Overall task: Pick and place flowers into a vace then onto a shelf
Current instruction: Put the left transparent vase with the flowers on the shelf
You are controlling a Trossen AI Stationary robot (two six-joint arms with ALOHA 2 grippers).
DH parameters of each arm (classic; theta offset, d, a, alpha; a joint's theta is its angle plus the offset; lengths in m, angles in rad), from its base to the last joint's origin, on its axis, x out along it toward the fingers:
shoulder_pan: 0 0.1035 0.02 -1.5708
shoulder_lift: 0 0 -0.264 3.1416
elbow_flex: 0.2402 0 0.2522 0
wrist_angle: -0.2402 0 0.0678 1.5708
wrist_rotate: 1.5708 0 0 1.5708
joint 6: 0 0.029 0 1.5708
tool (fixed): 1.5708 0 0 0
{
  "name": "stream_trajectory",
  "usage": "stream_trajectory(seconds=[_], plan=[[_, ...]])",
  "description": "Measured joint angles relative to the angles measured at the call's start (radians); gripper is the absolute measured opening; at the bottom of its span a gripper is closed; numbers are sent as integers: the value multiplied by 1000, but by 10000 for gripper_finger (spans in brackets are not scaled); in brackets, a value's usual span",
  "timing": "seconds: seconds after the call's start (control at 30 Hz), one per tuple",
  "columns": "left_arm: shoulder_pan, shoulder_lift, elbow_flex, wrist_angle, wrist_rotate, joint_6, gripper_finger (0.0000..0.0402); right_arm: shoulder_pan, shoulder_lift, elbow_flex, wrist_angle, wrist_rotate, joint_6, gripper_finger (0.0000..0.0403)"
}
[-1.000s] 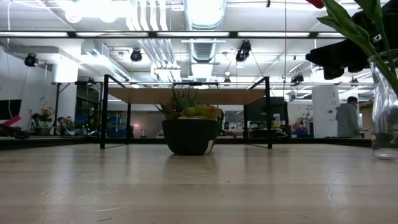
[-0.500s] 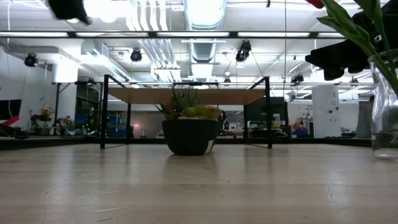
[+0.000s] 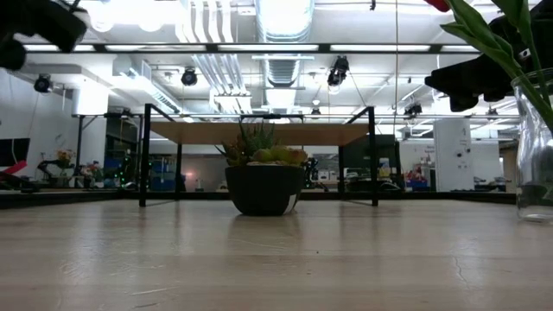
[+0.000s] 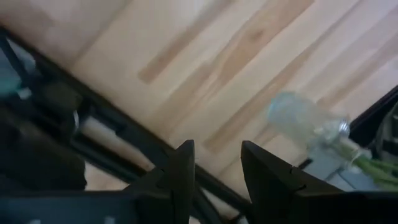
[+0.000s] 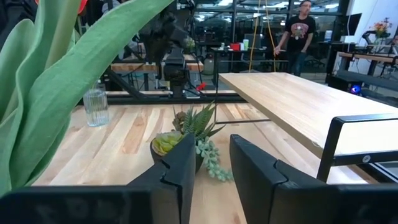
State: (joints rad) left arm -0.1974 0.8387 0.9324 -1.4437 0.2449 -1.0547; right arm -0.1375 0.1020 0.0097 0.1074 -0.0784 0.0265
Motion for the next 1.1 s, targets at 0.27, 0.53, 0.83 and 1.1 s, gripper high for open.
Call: stream_trajectory(seconds=[0.27, 0.53, 0.83, 1.1], plan=[[-157, -36, -70, 71, 43, -197, 115, 0, 0, 0, 0, 0, 0, 93], [-455, 43, -60, 172, 38, -450, 111, 0, 0, 0, 0, 0, -2, 92], [-805, 147, -20, 286, -90, -827, 111, 0, 0, 0, 0, 0, -4, 82], [-922, 283, 6, 409, -184, -875, 111, 0, 0, 0, 0, 1, -4, 91]])
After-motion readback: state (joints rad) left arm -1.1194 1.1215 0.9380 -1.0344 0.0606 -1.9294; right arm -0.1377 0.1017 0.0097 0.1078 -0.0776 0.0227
